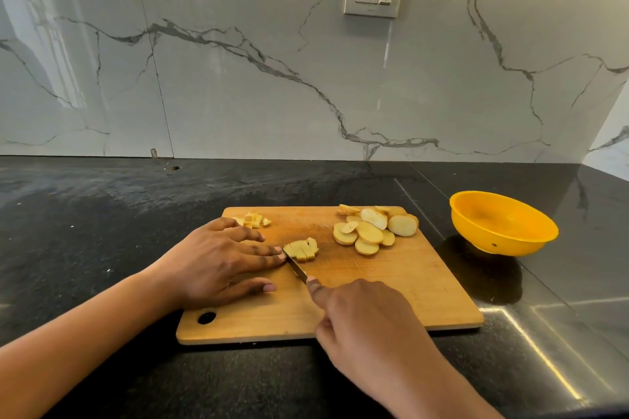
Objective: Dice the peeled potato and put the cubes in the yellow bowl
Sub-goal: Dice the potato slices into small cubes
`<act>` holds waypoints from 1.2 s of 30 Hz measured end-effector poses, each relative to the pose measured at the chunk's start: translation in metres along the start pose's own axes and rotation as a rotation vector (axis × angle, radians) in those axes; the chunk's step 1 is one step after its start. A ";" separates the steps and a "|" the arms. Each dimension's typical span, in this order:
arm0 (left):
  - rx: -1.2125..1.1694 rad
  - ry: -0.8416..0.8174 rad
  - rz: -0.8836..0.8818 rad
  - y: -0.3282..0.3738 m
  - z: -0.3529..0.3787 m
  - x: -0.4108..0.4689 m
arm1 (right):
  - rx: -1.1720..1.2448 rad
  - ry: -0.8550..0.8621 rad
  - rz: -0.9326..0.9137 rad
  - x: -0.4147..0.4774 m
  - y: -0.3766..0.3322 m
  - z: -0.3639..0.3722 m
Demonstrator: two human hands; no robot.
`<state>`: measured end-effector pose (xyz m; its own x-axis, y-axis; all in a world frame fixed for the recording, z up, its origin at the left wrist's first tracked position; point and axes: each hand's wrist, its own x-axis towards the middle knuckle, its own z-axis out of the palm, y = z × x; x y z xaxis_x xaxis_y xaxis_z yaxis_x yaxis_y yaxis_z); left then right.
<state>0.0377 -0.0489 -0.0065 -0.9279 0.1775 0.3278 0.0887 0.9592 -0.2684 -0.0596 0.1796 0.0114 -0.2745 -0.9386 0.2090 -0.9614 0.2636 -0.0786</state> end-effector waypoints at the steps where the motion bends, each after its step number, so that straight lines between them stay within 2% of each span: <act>1: -0.002 -0.001 -0.003 0.000 0.000 0.000 | 0.011 0.005 -0.007 -0.001 0.005 -0.003; 13: -0.050 0.012 -0.154 0.003 0.003 0.001 | -0.038 -0.095 -0.182 0.042 0.064 -0.013; 16: -0.083 0.043 -0.190 0.001 0.007 0.000 | -0.017 -0.087 -0.176 0.042 0.072 -0.008; 19: -0.207 0.073 -0.307 0.000 0.009 0.005 | 0.008 -0.087 -0.145 0.039 0.079 -0.008; 22: -0.282 0.008 -0.394 -0.001 0.011 0.014 | 0.103 -0.111 -0.089 0.036 0.090 -0.011; 25: -0.326 -0.073 -0.447 -0.002 0.010 0.027 | 0.225 -0.050 -0.021 0.035 0.100 -0.014; 29: -0.323 -0.211 -0.509 -0.005 0.003 0.044 | 0.222 -0.023 0.018 0.036 0.102 -0.011; 32: -0.382 -0.183 -0.519 -0.006 0.002 0.044 | 0.195 0.011 0.050 0.038 0.103 -0.006; 36: -0.415 -0.005 -0.511 -0.001 0.002 0.040 | 0.196 0.042 0.113 0.038 0.107 -0.007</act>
<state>0.0001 -0.0434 0.0049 -0.8919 -0.3229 0.3168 -0.2321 0.9278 0.2923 -0.1726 0.1736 0.0175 -0.3848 -0.8944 0.2278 -0.9035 0.3147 -0.2909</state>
